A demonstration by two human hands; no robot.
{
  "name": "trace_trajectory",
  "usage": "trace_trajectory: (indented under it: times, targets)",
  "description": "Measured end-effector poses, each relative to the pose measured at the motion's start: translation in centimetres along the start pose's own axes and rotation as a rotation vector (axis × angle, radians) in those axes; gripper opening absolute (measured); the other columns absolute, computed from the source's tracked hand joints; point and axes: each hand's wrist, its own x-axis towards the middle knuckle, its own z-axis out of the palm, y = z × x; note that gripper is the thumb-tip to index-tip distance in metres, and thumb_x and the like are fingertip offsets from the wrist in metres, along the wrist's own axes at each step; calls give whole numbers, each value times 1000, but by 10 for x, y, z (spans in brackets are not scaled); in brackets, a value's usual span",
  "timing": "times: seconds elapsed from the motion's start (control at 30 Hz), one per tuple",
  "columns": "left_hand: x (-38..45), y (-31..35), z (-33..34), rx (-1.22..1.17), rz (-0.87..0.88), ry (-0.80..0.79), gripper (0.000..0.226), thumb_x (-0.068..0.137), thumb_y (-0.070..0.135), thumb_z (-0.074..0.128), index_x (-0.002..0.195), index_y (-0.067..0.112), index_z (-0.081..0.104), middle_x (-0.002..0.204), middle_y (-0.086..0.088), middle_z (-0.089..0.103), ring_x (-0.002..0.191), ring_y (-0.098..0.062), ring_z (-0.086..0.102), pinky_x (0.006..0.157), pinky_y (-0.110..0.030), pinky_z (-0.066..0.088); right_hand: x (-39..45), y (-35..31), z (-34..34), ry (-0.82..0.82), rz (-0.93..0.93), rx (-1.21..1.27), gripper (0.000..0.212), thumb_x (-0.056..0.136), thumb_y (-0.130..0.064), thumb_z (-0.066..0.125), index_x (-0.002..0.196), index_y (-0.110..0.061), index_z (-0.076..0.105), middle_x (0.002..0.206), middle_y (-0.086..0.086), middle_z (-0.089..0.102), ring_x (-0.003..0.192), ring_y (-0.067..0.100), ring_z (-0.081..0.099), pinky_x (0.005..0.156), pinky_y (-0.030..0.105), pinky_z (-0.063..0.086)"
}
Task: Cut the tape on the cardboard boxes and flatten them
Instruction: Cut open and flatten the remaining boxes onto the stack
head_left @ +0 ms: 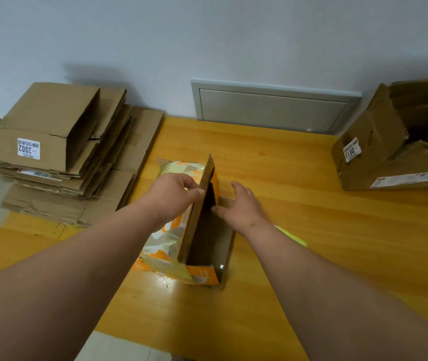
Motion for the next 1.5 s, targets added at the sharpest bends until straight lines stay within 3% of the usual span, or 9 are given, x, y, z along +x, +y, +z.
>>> trace_trajectory:
  times: [0.13, 0.27, 0.5, 0.73, 0.9, 1.1, 1.3, 1.43, 1.5]
  targets:
    - [7, -1, 3, 18, -5, -18, 12, 92, 29, 69, 91, 17, 71, 95, 0, 66, 87, -16, 59, 75, -30, 51, 20, -4, 6, -46, 29, 67, 80, 84, -53, 68, 151, -32, 31, 150, 5, 43, 133, 33, 43, 107, 45, 41]
    - [16, 1, 6, 44, -14, -16, 12, 92, 30, 68, 91, 18, 70, 97, -2, 66, 90, -17, 61, 76, -31, 52, 33, 0, 4, -113, 59, 50, 36, 100, -46, 44, 128, -27, 56, 121, 8, 61, 118, 33, 54, 95, 38, 46]
    - [34, 7, 24, 145, 30, -109, 26, 94, 38, 65, 111, 20, 73, 116, -3, 70, 110, -21, 63, 96, -37, 52, 50, 14, -23, 45, 254, 264, 29, 102, -27, 40, 121, -14, 58, 122, 11, 60, 98, 29, 54, 79, 32, 42]
    - [34, -39, 33, 532, 240, -279, 59, 91, 22, 66, 146, 25, 46, 162, -1, 21, 148, -21, 17, 115, -29, 21, 39, 10, -29, 182, 182, 394, 28, 98, -27, 48, 122, -19, 60, 120, 4, 64, 93, 19, 56, 74, 26, 37]
    - [34, -85, 26, 775, 230, -274, 80, 93, 62, 48, 157, 38, 5, 164, 10, -13, 151, -19, -13, 121, -41, 6, 16, -12, -14, 385, -146, 15, 43, 97, -25, 50, 140, -18, 49, 146, 7, 43, 136, 25, 36, 110, 35, 28]
    - [44, -112, 34, 880, 308, -184, 74, 83, 69, -9, 144, 35, -31, 152, 9, -40, 143, -17, -34, 119, -40, -8, -1, -14, 51, 88, -396, -506, 70, 101, -45, 30, 157, -18, -4, 162, 3, -24, 148, 19, -24, 120, 39, -13]
    - [46, -145, 52, 949, 294, -229, 64, 98, 56, 0, 145, 25, -30, 158, 1, -33, 143, -19, -33, 121, -43, -12, 3, 33, 83, -95, -290, -766, 77, 95, -67, 4, 149, -20, -26, 152, 4, -44, 138, 18, -43, 117, 46, -21]
    - [47, -145, 47, 828, 435, -159, 77, 91, 56, 4, 158, 17, 0, 165, -4, -9, 151, -22, -13, 122, -42, -8, 4, 32, 83, -101, -285, -766, 78, 91, -68, -2, 147, -21, -28, 152, 3, -43, 139, 19, -42, 118, 48, -17]
    - [52, -147, 48, 833, 447, -178, 76, 94, 61, -4, 155, 16, -13, 162, -4, -23, 148, -21, -24, 122, -40, -12, 2, 27, 81, -118, -270, -752, 79, 94, -66, 6, 152, -21, -21, 156, 4, -37, 142, 20, -37, 119, 48, -14]
